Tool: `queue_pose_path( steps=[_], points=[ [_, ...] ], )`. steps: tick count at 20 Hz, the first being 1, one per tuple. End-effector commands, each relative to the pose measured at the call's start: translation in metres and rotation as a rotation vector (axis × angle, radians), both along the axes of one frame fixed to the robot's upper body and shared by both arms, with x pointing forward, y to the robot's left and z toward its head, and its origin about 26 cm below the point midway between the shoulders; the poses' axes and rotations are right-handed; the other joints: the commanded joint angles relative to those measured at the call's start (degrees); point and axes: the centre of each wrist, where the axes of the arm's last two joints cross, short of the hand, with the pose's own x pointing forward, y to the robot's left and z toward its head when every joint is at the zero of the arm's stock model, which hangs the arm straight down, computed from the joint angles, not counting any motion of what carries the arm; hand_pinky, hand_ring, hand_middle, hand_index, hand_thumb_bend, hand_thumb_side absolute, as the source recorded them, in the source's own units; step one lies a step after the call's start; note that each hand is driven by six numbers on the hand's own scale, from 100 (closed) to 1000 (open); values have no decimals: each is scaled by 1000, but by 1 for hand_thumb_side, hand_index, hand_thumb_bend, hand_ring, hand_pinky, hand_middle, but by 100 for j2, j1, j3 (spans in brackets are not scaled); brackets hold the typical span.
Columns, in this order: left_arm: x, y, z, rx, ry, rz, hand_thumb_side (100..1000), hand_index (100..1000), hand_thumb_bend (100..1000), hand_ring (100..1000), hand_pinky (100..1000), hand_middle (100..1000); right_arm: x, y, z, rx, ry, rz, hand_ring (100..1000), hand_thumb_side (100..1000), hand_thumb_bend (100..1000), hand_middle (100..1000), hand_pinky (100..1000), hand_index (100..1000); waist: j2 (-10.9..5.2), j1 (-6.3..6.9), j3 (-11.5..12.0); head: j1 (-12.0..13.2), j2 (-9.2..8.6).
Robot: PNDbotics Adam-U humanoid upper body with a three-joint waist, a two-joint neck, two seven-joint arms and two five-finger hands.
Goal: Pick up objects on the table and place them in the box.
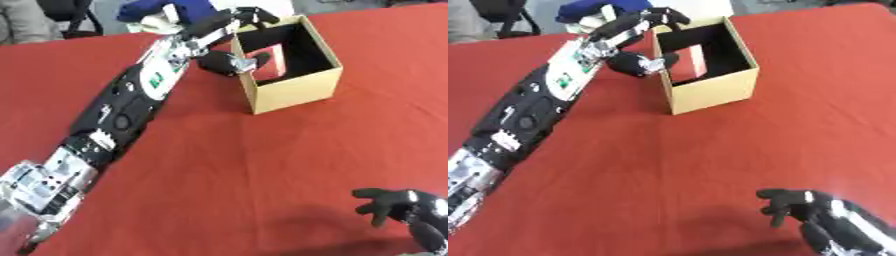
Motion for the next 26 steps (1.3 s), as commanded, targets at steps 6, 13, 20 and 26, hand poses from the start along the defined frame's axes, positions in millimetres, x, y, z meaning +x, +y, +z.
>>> queue_pose_path(
  steps=[6,13,20,26],
  points=[
    [-54,6,27,-219,52,-156,689,872,100,707,1000,732,-1,-9,4,-1,-3,-39,930,560,100,570,836,809,-181,-36,350,-209,66],
    [-124,14,29,-449,217,-297,701,849,100,663,1000,679,-2,-15,3,9,5,-76,929,557,100,569,835,808,-267,-78,671,-340,166],
    [-158,27,-11,-607,355,-271,734,836,100,624,1000,632,-2,-21,3,25,3,-117,928,555,100,569,833,807,-307,-115,864,-427,222],
    [-172,32,-51,-635,436,-198,779,831,100,611,1000,619,-3,-28,3,41,-5,-166,927,552,100,570,832,806,-285,-149,906,-459,242]
  ],
)
